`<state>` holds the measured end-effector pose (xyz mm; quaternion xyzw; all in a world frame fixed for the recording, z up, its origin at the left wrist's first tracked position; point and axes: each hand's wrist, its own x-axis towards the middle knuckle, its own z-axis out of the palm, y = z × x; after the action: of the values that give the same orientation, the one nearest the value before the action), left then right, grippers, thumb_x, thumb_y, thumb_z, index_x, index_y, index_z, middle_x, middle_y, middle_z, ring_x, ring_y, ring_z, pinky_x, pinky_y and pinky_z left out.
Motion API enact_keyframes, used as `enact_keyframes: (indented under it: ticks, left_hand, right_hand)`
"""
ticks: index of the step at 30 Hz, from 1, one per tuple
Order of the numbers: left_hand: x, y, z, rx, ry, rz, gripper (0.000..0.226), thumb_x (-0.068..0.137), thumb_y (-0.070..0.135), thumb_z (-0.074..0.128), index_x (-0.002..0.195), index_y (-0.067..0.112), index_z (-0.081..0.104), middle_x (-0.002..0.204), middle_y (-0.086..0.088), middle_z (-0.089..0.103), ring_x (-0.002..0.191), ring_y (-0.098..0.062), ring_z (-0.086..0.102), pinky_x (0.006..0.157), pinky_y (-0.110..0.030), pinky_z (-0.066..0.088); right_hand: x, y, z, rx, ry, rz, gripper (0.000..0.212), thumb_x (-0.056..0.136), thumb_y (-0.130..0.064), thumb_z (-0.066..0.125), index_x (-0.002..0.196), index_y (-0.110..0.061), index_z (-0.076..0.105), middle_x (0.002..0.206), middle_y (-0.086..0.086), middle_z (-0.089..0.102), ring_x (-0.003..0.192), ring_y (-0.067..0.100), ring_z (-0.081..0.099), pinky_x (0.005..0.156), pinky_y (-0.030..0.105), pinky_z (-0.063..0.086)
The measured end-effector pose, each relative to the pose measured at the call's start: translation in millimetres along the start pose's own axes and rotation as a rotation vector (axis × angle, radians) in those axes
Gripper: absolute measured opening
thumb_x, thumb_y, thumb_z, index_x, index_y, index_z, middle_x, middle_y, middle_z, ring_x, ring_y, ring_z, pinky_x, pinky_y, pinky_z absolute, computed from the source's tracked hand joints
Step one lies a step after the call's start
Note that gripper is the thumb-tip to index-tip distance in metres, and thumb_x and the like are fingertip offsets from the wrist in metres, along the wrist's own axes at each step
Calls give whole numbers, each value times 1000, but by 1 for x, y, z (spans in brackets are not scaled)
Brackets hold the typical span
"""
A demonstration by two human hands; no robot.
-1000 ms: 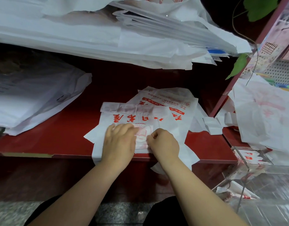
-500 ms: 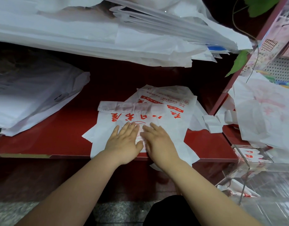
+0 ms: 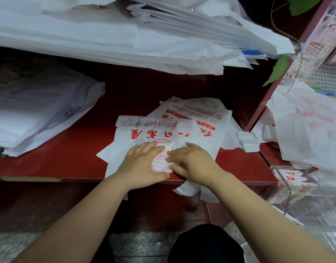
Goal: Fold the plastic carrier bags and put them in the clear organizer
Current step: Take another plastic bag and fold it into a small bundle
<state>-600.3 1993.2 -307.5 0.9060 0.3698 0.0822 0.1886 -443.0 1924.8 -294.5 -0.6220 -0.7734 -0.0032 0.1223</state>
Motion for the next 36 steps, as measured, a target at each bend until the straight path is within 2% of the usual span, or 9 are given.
enact_keyframes:
  ticks: [3, 11, 14, 18, 22, 26, 29, 34, 36]
  left_hand:
    - [0, -3, 1, -45, 32, 18, 107, 42, 70, 29, 143, 35, 25, 152, 13, 15, 139, -8, 10, 107, -21, 3]
    - [-12, -7, 0, -220, 221, 183, 86, 50, 61, 35, 127, 26, 53, 139, 13, 38, 126, 6, 23, 105, -10, -11]
    - [-14, -5, -1, -151, 325, 306, 52, 67, 44, 47, 108, 18, 68, 114, 5, 63, 110, -2, 42, 106, -14, 13]
    - [-17, 8, -8, -277, 461, 280, 35, 76, 38, 50, 87, 13, 72, 84, 10, 66, 86, -6, 52, 85, -9, 32]
    - [-25, 31, -22, -515, 393, 133, 20, 81, 37, 48, 87, 26, 63, 79, 21, 56, 77, 2, 54, 65, -6, 37]
    - [-29, 57, -27, -644, 343, 107, 15, 91, 31, 56, 81, 37, 46, 81, 18, 55, 73, 6, 53, 60, -7, 38]
    - [-29, 74, -20, -693, 225, 74, 26, 85, 18, 64, 90, 36, 45, 90, 20, 54, 77, 7, 51, 58, -2, 39]
    - [-22, 108, 1, -655, 96, 48, 23, 86, 9, 61, 82, 31, 55, 70, 3, 63, 44, 1, 54, 46, -13, 41]
    - [-14, 125, 12, -616, 100, 44, 19, 86, 10, 61, 79, 28, 57, 67, 3, 63, 47, -3, 54, 50, -18, 42]
  right_hand:
    - [4, -1, 2, -111, 114, -45, 12, 62, -22, 65, 69, -19, 74, 79, -3, 74, 69, 12, 70, 78, 46, 51]
    - [-5, -3, 11, 205, 183, 189, 23, 79, -16, 54, 87, -3, 72, 89, 10, 72, 83, 28, 68, 79, 34, 48]
    - [-11, -8, 1, 474, 257, 318, 22, 91, -14, 51, 97, -2, 69, 103, 8, 69, 101, 20, 61, 84, 15, 39]
    - [-22, -16, -13, 796, 203, 376, 14, 92, -16, 52, 84, -21, 63, 88, -9, 63, 84, -6, 54, 75, 3, 37]
    - [-36, -19, -25, 933, 166, 377, 21, 79, -18, 70, 89, -31, 57, 85, -9, 60, 75, -2, 55, 70, 10, 44]
    - [-47, -17, -27, 1037, 312, 413, 17, 81, 0, 65, 70, -8, 55, 57, -3, 45, 52, 1, 43, 52, 13, 36]
    - [-61, -8, -27, 1110, 459, 513, 25, 78, -5, 67, 86, 16, 56, 60, 9, 46, 53, 9, 47, 49, 17, 39]
    - [-107, 10, -33, 1143, 517, 561, 25, 89, -2, 53, 88, -26, 60, 63, -6, 58, 51, 1, 48, 51, 11, 40]
    - [-133, 24, -34, 1029, 530, 598, 21, 92, -7, 51, 82, -22, 61, 61, -12, 55, 50, -4, 47, 52, 9, 38]
